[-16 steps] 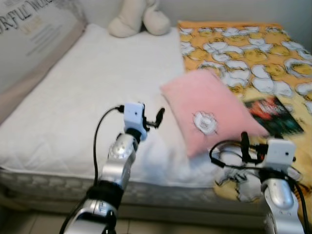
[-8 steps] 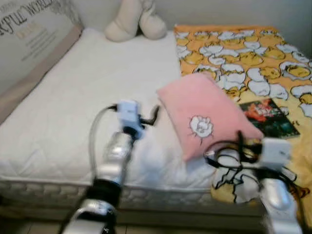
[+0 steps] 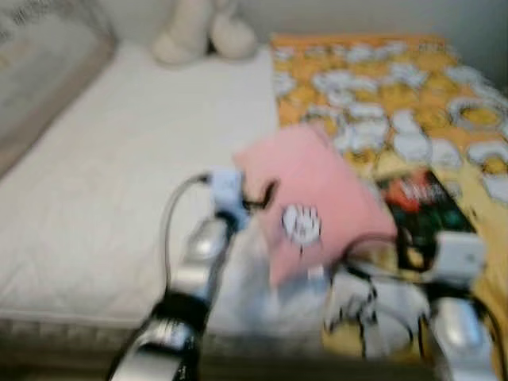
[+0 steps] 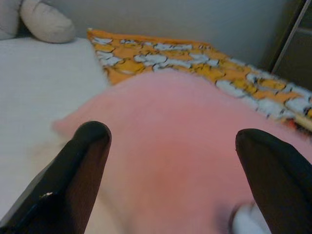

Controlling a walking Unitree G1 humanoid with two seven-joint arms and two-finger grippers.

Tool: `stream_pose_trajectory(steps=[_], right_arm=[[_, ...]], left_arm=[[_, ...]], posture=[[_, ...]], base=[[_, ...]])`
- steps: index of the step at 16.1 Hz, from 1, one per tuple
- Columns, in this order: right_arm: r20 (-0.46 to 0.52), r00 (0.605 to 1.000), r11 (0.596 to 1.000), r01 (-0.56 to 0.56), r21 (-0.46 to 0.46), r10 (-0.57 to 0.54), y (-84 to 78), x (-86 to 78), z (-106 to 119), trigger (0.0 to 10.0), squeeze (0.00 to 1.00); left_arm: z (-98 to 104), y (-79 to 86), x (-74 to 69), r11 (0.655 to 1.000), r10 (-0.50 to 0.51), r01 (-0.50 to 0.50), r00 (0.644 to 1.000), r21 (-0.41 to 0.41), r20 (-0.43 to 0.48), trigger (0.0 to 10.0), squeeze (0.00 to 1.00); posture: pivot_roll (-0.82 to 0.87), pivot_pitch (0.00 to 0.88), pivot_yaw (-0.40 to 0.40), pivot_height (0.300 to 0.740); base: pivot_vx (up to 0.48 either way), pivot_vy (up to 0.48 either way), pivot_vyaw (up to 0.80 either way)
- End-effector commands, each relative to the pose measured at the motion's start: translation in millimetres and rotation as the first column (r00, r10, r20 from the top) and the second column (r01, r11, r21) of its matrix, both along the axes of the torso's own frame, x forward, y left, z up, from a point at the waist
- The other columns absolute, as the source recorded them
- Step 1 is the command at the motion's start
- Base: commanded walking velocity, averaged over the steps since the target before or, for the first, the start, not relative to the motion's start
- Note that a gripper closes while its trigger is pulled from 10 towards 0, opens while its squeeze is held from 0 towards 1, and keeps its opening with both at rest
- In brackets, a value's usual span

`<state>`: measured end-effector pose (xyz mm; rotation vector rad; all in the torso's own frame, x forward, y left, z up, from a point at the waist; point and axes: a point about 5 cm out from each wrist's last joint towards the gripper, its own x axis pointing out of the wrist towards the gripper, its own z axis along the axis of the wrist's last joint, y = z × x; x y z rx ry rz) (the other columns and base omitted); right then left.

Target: Clean up the room

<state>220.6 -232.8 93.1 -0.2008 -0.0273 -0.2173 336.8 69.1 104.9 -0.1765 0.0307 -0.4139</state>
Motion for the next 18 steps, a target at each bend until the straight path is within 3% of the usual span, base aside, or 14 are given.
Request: stream_pose_trajectory(steps=[1, 2, 4, 5, 7, 9, 12, 14, 18], right_arm=[[0.054, 0.998, 0.999, -0.032, -0.011, 0.032, 6.3, 0.5, 19.0, 10.0, 0.00], [0.081, 0.996, 0.999, -0.028, -0.021, 0.030, 1.9, -3.6, 30.8, 10.0, 0.00], [0.082, 0.997, 1.000, -0.005, -0.025, 0.007, -4.8, -11.2, 36.1, 10.0, 0.00], [0.079, 0.997, 1.000, -0.001, -0.026, 0.003, -5.0, -13.6, 36.0, 10.0, 0.00], [0.052, 0.999, 1.000, 0.017, -0.003, -0.017, -0.4, -29.3, 34.2, 10.0, 0.00], [0.009, 0.999, 0.999, 0.033, 0.015, -0.033, 4.5, -51.8, 32.1, 10.0, 0.00], [-0.025, 0.997, 0.997, 0.077, 0.032, -0.076, 3.7, -72.1, 30.4, 10.0, 0.00], [-0.037, 0.996, 0.995, 0.086, 0.042, -0.084, 7.6, -77.3, 29.8, 10.0, 0.00], [-0.062, 0.996, 0.995, 0.069, 0.066, -0.065, 18.5, -80.0, 27.9, 10.0, 0.00]], left_arm=[[3.2, 19.9, 13.9, 0.997, 0.070, -0.072, 0.996, -0.027, -0.051, 10.0, 0.00], [0.7, 23.3, 22.1, 0.995, 0.096, -0.100, 0.988, -0.024, -0.123, 10.0, 0.00], [-20.1, 40.0, 26.5, 0.974, 0.201, -0.223, 0.927, -0.035, -0.317, 10.0, 0.00], [-22.9, 42.1, 26.1, 0.970, 0.214, -0.239, 0.916, -0.034, -0.339, 10.0, 0.00], [-31.4, 42.7, 24.5, 0.948, 0.205, -0.291, 0.868, -0.128, -0.452, 10.0, 0.00], [-38.1, 33.8, 21.3, 0.888, 0.139, -0.355, 0.814, -0.294, -0.565, 10.0, 0.00], [-40.6, 27.6, 19.6, 0.824, 0.095, -0.408, 0.784, -0.394, -0.613, 10.0, 0.00], [-43.8, 24.7, 17.3, 0.806, 0.078, -0.421, 0.772, -0.417, -0.630, 10.0, 0.00], [-31.7, 17.6, 23.7, 0.759, 0.030, -0.403, 0.807, -0.512, -0.590, 10.0, 0.00]], posture=[[-0.10, 0.000, 0.037, 0.740], [-0.12, 0.000, 0.037, 0.740], [-0.17, 0.031, 0.053, 0.740], [-0.17, 0.036, 0.055, 0.740], [-0.21, 0.081, 0.067, 0.740], [-0.28, 0.144, 0.083, 0.740], [-0.31, 0.171, 0.091, 0.740], [-0.32, 0.180, 0.093, 0.740], [-0.31, 0.188, 0.094, 0.740]], base=[[0.000, 0.000, 0.00], [0.000, 0.000, 0.00], [0.000, 0.000, 0.00], [0.000, 0.000, 0.00], [0.000, 0.000, 0.00], [0.000, 0.000, 0.00], [0.000, 0.000, 0.00], [0.000, 0.000, 0.00], [0.000, 0.000, 0.00]])
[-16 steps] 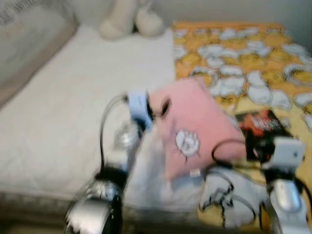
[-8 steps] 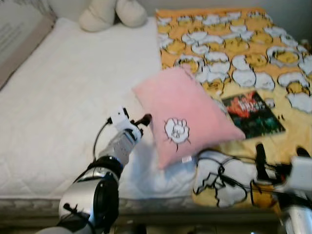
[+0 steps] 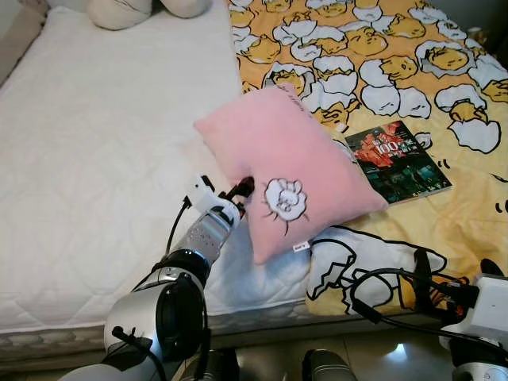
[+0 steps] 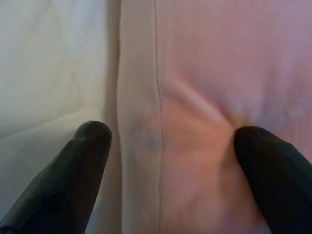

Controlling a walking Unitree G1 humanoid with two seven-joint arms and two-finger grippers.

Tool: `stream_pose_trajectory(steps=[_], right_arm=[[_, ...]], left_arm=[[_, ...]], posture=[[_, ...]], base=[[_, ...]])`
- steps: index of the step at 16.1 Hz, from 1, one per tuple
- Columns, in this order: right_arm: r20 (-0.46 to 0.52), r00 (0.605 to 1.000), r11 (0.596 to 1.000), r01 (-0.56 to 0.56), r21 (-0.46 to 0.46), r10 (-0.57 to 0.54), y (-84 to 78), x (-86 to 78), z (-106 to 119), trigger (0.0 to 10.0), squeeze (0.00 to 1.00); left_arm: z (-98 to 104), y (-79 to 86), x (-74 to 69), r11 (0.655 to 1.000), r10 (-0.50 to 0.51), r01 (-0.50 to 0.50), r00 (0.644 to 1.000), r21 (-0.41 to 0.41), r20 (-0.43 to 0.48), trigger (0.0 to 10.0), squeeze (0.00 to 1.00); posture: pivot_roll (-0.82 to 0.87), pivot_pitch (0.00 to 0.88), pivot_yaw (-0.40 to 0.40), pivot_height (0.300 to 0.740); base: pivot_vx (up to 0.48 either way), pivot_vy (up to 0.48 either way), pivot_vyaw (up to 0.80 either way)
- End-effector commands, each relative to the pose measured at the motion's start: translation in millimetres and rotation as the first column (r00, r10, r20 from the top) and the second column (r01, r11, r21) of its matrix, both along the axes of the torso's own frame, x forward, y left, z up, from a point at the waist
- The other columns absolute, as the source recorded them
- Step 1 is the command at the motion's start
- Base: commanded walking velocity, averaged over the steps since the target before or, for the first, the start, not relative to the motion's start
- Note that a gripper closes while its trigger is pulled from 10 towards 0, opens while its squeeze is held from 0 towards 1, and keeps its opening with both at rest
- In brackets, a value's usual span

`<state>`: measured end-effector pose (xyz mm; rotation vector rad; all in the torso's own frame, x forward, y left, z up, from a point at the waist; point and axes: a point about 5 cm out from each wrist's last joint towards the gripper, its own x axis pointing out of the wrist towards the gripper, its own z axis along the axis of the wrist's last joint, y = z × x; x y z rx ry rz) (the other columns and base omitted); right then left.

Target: Clean up the room

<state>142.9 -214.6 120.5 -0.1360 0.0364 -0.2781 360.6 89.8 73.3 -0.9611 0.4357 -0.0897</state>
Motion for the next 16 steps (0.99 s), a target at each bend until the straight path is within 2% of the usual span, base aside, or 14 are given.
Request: stream_pose_trajectory(steps=[1, 4, 5, 7, 9, 11, 13, 14, 16], right_arm=[[-0.013, 1.000, 1.000, 0.004, 0.002, -0.004, -0.4, -1.6, -0.6, 10.0, 0.00], [-0.020, 1.000, 1.000, 0.002, 0.015, -0.002, 1.0, 0.2, -2.5, 10.0, 0.00], [-0.023, 1.000, 1.000, -0.002, 0.018, 0.003, 2.7, 0.4, -2.5, 10.0, 0.00], [-0.021, 1.000, 1.000, -0.001, 0.031, 0.002, 1.5, 1.7, -1.6, 10.0, 0.00], [0.032, 0.999, 0.996, 0.020, 0.089, -0.023, -12.8, 13.7, 10.0, 10.0, 0.00], [0.089, 0.996, 0.996, 0.007, 0.086, -0.015, -25.8, 30.2, 25.9, 10.0, 0.00], [0.149, 0.989, 0.996, -0.036, 0.079, 0.024, -33.9, 52.7, 43.2, 10.0, 0.00], [0.188, 0.980, 0.994, -0.076, 0.080, 0.060, -37.3, 69.1, 55.9, 10.0, 0.00], [0.205, 0.975, 0.987, -0.114, 0.112, 0.089, -42.6, 90.0, 61.1, 10.0, 0.00]], left_arm=[[7.1, -0.4, 3.9, 0.999, 0.003, -0.001, 0.999, -0.051, 0.034, 10.0, 0.00], [15.3, -5.8, 7.1, 0.991, 0.002, 0.007, 0.997, -0.134, 0.071, 10.0, 0.00], [14.2, -10.2, 5.7, 0.990, -0.010, 0.020, 0.997, -0.142, 0.072, 0.0, 0.00], [8.8, -17.9, 1.0, 0.987, -0.032, 0.041, 0.998, -0.153, 0.062, 0.0, 0.00], [3.7, -25.0, -3.9, 0.986, -0.073, 0.081, 0.995, -0.147, 0.062, 0.0, 0.00], [3.3, -27.6, -5.3, 0.982, -0.092, 0.102, 0.993, -0.158, 0.073, 0.0, 0.00], [3.9, -29.2, -6.0, 0.976, -0.099, 0.115, 0.991, -0.185, 0.090, 0.0, 0.00], [4.0, -29.6, -6.5, 0.973, -0.103, 0.121, 0.990, -0.196, 0.101, 0.0, 0.00], [5.6, -29.2, -6.3, 0.966, -0.102, 0.127, 0.987, -0.224, 0.122, 0.0, 0.00]], posture=[[-0.30, 0.192, 0.094, 0.740], [-0.29, 0.201, 0.088, 0.740], [-0.29, 0.205, 0.088, 0.740], [-0.29, 0.210, 0.088, 0.740], [-0.28, 0.217, 0.098, 0.740], [-0.27, 0.217, 0.103, 0.740], [-0.25, 0.210, 0.101, 0.740], [-0.22, 0.202, 0.096, 0.740], [-0.19, 0.185, 0.089, 0.740]], base=[[0.000, 0.000, 0.00], [0.000, 0.000, 0.00], [0.000, 0.000, 0.00], [0.000, 0.000, 0.00], [0.000, 0.000, 0.00], [0.000, 0.000, 0.00], [0.000, 0.000, 0.00], [0.000, 0.000, 0.00], [0.000, 0.000, 0.00]])
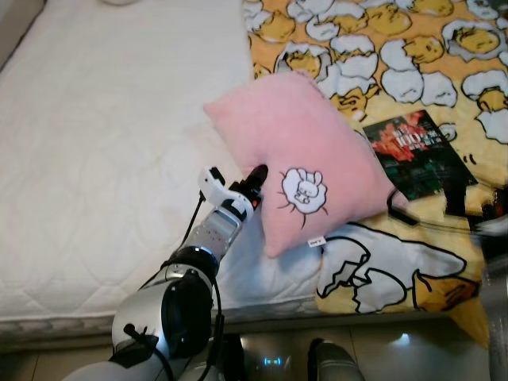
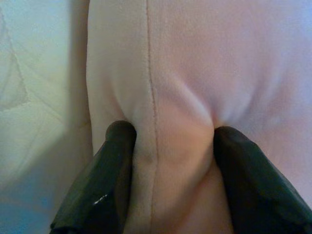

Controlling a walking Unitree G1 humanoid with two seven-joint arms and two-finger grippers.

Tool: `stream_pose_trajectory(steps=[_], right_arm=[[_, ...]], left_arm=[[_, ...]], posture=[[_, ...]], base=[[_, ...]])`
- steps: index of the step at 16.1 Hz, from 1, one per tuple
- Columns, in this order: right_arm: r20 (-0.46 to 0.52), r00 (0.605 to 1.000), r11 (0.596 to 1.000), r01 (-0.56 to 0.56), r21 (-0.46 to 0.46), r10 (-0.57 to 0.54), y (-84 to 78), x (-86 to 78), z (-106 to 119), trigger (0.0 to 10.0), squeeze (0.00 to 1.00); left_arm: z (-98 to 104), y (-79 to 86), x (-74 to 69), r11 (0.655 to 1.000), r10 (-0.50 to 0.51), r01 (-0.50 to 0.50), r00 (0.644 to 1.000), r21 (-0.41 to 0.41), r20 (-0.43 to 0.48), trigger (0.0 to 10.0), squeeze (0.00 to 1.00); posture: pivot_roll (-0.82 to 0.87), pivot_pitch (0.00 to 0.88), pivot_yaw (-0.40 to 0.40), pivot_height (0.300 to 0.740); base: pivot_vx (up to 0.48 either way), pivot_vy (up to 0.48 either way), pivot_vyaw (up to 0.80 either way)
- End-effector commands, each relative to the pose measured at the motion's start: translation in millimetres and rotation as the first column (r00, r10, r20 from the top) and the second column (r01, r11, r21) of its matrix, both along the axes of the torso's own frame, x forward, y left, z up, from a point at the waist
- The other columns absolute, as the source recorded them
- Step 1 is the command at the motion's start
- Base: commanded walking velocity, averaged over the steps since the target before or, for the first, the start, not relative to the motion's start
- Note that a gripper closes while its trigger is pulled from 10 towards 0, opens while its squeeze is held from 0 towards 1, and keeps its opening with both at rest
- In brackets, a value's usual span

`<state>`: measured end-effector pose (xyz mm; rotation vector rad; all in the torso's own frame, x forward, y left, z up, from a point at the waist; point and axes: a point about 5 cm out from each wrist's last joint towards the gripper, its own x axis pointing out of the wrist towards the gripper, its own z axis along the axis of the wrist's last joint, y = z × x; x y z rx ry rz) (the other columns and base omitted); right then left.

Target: Clean up the room

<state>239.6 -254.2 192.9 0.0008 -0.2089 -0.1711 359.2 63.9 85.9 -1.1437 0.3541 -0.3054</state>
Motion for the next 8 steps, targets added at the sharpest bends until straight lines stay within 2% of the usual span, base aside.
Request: stream_pose_trajectory(steps=[1, 2, 4, 6, 7, 8], right_arm=[[-0.065, 0.998, 0.997, -0.012, 0.077, 0.017, -11.2, 10.9, -13.6, 10.0, 0.00], [-0.069, 0.997, 0.995, -0.018, 0.098, 0.025, -13.8, 16.6, -14.8, 10.0, 0.00], [-0.071, 0.994, 0.983, -0.066, 0.172, 0.080, -21.9, 44.8, -15.9, 10.0, 0.00], [-0.062, 0.992, 0.952, -0.091, 0.291, 0.114, -28.1, 73.9, -18.5, 10.0, 0.00], [-0.056, 0.986, 0.931, -0.126, 0.342, 0.154, -24.8, 88.1, -20.6, 10.0, 0.00], [-0.055, 0.984, 0.919, -0.140, 0.368, 0.172, -21.7, 95.5, -21.4, 10.0, 0.00]], left_arm=[[-3.5, -5.1, -4.6, 0.999, -0.037, 0.037, 0.999, -0.036, 0.007, 0.0, 0.00], [-2.6, -5.8, -4.8, 0.998, -0.047, 0.048, 0.999, -0.040, 0.019, 0.0, 0.00], [-2.5, -2.6, -6.6, 0.995, -0.082, 0.085, 0.995, -0.045, 0.060, 0.0, 0.00], [-5.2, 2.2, -10.7, 0.992, -0.115, 0.120, 0.990, -0.051, 0.083, 0.0, 0.00], [-6.3, 4.3, -13.1, 0.989, -0.131, 0.136, 0.987, -0.057, 0.094, 0.0, 0.00], [-6.8, 5.2, -14.3, 0.988, -0.137, 0.143, 0.986, -0.058, 0.097, 0.0, 0.00]], posture=[[-0.14, 0.170, 0.074, 0.740], [-0.13, 0.169, 0.071, 0.740], [-0.05, 0.158, 0.058, 0.740], [0.03, 0.157, 0.052, 0.740], [0.05, 0.159, 0.051, 0.740], [0.06, 0.161, 0.050, 0.740]], base=[[0.000, 0.000, 0.00], [0.000, 0.000, 0.00], [0.000, 0.000, 0.00], [0.000, 0.000, 0.00], [0.000, 0.000, 0.00], [0.000, 0.000, 0.00]])
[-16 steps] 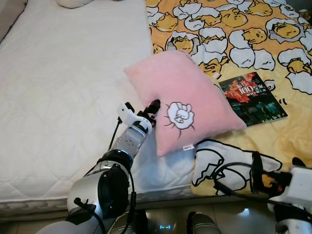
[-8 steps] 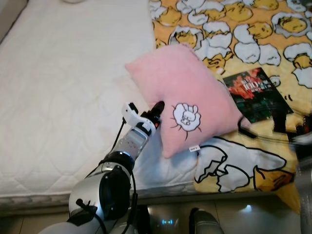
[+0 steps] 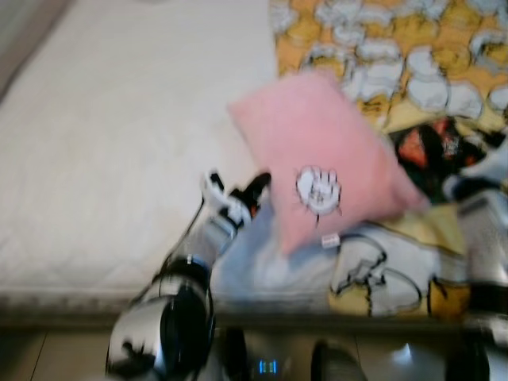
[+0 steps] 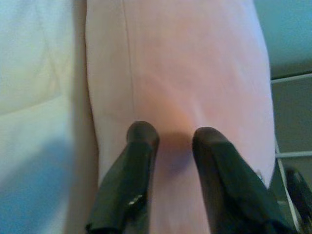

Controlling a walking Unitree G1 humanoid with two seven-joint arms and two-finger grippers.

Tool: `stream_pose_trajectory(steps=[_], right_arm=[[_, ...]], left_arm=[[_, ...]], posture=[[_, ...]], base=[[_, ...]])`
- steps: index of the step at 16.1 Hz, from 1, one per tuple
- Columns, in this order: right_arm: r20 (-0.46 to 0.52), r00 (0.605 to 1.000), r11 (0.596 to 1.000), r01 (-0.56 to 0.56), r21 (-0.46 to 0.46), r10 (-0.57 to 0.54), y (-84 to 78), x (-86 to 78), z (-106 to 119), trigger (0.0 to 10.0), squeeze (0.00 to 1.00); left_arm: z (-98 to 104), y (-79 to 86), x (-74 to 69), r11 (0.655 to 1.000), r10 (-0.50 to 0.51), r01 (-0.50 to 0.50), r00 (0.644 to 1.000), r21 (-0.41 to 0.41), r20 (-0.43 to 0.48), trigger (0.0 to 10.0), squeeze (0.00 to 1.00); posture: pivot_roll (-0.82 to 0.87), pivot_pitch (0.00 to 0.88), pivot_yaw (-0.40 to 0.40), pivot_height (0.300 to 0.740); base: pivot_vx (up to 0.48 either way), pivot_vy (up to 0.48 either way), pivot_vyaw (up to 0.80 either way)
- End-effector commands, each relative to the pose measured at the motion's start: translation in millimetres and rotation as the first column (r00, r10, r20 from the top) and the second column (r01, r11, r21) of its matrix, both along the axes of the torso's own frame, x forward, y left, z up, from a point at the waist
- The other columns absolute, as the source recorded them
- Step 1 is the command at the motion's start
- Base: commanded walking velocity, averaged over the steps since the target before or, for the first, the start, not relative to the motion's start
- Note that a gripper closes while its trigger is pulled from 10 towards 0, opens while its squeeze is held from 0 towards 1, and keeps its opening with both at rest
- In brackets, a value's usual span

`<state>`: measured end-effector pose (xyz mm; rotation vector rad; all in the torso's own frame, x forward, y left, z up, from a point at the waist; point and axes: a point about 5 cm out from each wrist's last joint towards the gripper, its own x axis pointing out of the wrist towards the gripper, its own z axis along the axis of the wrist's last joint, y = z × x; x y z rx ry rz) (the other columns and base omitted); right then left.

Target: Clean up the room

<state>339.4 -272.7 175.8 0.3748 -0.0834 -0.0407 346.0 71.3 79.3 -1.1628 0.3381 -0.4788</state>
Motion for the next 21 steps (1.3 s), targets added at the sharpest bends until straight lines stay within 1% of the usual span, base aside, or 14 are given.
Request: stream_pose_trajectory(steps=[1, 3, 5, 9, 10, 12, 14, 15, 16, 17, 18, 19, 20, 21], right_arm=[[0.000, 0.998, 0.997, -0.056, 0.062, 0.056, 8.4, 8.5, -4.5, 10.0, 0.00], [-0.005, 0.995, 0.988, -0.095, 0.121, 0.096, 18.4, 18.0, -6.5, 10.0, 0.00], [-0.053, 0.990, 0.968, -0.118, 0.221, 0.132, 36.8, 24.7, -29.9, 10.0, 0.00], [-0.138, 0.987, 0.976, -0.053, 0.211, 0.084, 31.9, 19.7, -57.6, 10.0, 0.00], [-0.142, 0.987, 0.983, -0.043, 0.178, 0.069, 29.1, 18.1, -58.1, 10.0, 0.00], [-0.128, 0.992, 0.999, 0.010, -0.033, -0.014, 17.6, 14.4, -50.7, 10.0, 0.00], [-0.034, 0.998, 0.956, 0.040, -0.290, -0.052, 19.3, 5.5, -35.2, 10.0, 0.00], [0.049, 0.998, 0.894, 0.062, -0.443, -0.045, 29.1, -15.8, -23.9, 10.0, 0.00], [0.108, 0.993, 0.863, 0.097, -0.496, -0.049, 36.9, -41.6, -16.1, 10.0, 0.00], [0.131, 0.990, 0.855, 0.118, -0.506, -0.059, 39.2, -55.0, -13.7, 10.0, 0.00], [0.167, 0.979, 0.824, 0.187, -0.535, -0.114, 42.1, -84.7, -11.2, 10.0, 0.00], [0.174, 0.975, 0.817, 0.211, -0.536, -0.138, 43.9, -96.6, -11.6, 10.0, 0.00], [0.160, 0.968, 0.811, 0.250, -0.529, -0.195, 50.2, -122.7, -19.6, 10.0, 0.00], [0.125, 0.963, 0.811, 0.267, -0.521, -0.237, 51.2, -133.1, -27.0, 10.0, 0.00]], left_arm=[[-0.9, -0.6, -3.4, 1.000, -0.024, 0.024, 1.000, -0.006, 0.007, 0.0, 0.00], [-1.6, 0.5, -5.6, 1.000, -0.029, 0.029, 1.000, -0.005, 0.010, 0.0, 0.00], [-4.1, 4.1, -9.8, 1.000, -0.025, 0.025, 1.000, 0.002, 0.009, 0.0, 0.00], [7.0, -3.4, -8.3, 0.996, -0.057, 0.054, 0.997, 0.065, 0.047, 0.0, 0.00], [8.3, -3.7, -7.3, 0.994, -0.059, 0.053, 0.997, 0.099, 0.050, 10.0, 0.00], [17.9, -3.8, -3.7, 0.975, -0.073, 0.047, 0.990, 0.215, 0.118, 10.0, 0.00], [27.9, 2.7, 0.8, 0.900, -0.077, -0.028, 0.972, 0.435, 0.223, 10.0, 0.00], [39.6, 17.9, -2.2, 0.811, -0.106, -0.116, 0.935, 0.573, 0.339, 10.0, 0.00], [50.8, 31.9, -11.0, 0.727, -0.156, -0.195, 0.887, 0.659, 0.434, 10.0, 0.00], [56.7, 37.8, -16.1, 0.690, -0.177, -0.234, 0.863, 0.685, 0.473, 10.0, 0.00], [68.8, 49.9, -25.1, 0.654, -0.156, -0.304, 0.842, 0.693, 0.516, 10.0, 0.00], [73.0, 51.0, -28.3, 0.635, -0.157, -0.330, 0.830, 0.698, 0.535, 10.0, 0.00], [74.9, 40.2, -39.0, 0.600, -0.219, -0.347, 0.796, 0.721, 0.565, 10.0, 0.00], [70.3, 31.0, -44.0, 0.588, -0.257, -0.332, 0.788, 0.738, 0.560, 10.0, 0.00]], posture=[[0.10, 0.170, 0.044, 0.740], [0.10, 0.173, 0.042, 0.740], [0.12, 0.198, 0.032, 0.740], [0.11, 0.212, 0.037, 0.740], [0.09, 0.213, 0.039, 0.740], [0.08, 0.211, 0.038, 0.740], [0.06, 0.203, 0.030, 0.740], [0.05, 0.200, 0.024, 0.740], [0.03, 0.191, 0.020, 0.740], [0.02, 0.184, 0.018, 0.740], [0.01, 0.170, 0.016, 0.740], [0.00, 0.150, 0.013, 0.740], [-0.02, 0.116, 0.015, 0.740], [-0.03, 0.095, 0.024, 0.740]], base=[[0.000, 0.000, 0.00], [0.000, 0.000, 0.00], [0.000, 0.000, 0.00], [0.000, 0.000, 0.00], [0.000, 0.000, 0.00], [0.000, 0.000, 0.00], [0.000, 0.000, 0.00], [0.000, 0.000, 0.00], [0.000, 0.000, 0.00], [0.000, 0.000, 0.00], [0.000, 0.000, 0.00], [0.000, 0.000, 0.00], [0.000, 0.000, 0.00], [0.000, 0.000, 0.00]])
